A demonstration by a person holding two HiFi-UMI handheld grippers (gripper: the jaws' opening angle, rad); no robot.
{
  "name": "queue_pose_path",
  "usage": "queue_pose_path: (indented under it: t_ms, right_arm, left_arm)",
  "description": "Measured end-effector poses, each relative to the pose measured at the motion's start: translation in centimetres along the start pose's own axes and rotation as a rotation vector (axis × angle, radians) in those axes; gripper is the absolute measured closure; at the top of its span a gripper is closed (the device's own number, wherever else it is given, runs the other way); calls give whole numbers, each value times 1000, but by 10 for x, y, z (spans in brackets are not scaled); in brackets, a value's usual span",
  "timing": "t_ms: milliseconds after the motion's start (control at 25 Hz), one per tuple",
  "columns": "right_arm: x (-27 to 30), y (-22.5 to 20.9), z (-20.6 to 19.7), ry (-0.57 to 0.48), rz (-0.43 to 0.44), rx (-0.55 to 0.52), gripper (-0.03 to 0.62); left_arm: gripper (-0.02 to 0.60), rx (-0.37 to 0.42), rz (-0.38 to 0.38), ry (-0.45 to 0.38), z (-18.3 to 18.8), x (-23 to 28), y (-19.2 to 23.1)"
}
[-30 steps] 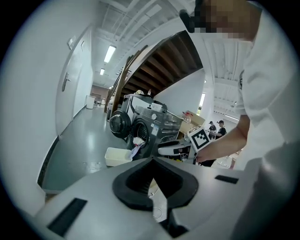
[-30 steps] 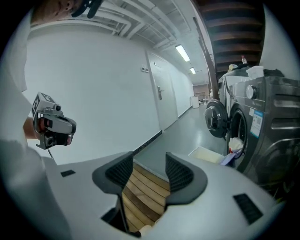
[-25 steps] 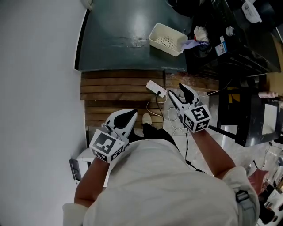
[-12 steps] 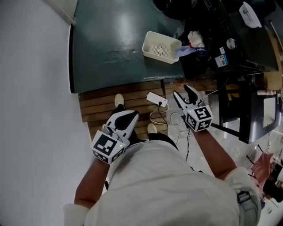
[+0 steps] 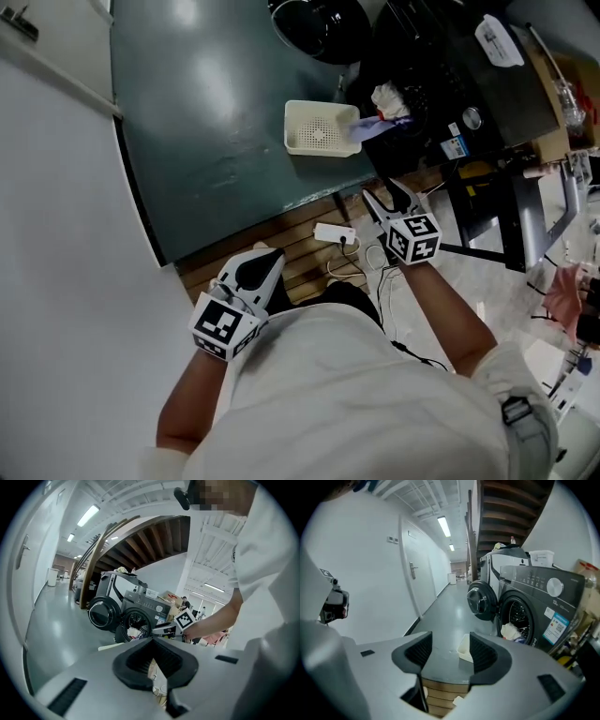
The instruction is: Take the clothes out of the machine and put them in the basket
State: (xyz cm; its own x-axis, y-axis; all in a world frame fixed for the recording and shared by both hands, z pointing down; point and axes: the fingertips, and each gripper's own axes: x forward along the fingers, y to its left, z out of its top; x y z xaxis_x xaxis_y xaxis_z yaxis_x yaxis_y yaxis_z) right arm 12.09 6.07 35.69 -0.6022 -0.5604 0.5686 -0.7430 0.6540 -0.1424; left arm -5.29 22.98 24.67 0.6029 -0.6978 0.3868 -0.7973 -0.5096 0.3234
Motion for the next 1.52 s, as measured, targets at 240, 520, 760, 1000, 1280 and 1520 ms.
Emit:
queue_pose_path:
  t_ms: [240, 520, 760, 1000, 1280, 1520]
  right_arm:
    - [19, -16, 41, 0, -87, 37, 362]
    - [58, -85, 56, -24, -214, 107, 342]
    - [123, -175, 44, -14, -295, 199, 292]
    - [187, -254, 14, 29, -389, 254, 262]
    - [245, -328, -28, 84, -462, 324, 233]
    - [277, -383, -47, 107, -528, 384, 221]
  left_arm:
    - [583, 11, -72, 59, 31, -10, 37]
    - [583, -1, -150, 114, 53, 34, 56]
    - [583, 16, -212, 193, 60, 109, 84]
    - [583, 3, -309, 214, 59, 182, 109]
    - [583, -1, -400, 250, 44, 237, 123]
    - [583, -16, -454, 277, 39, 265, 131]
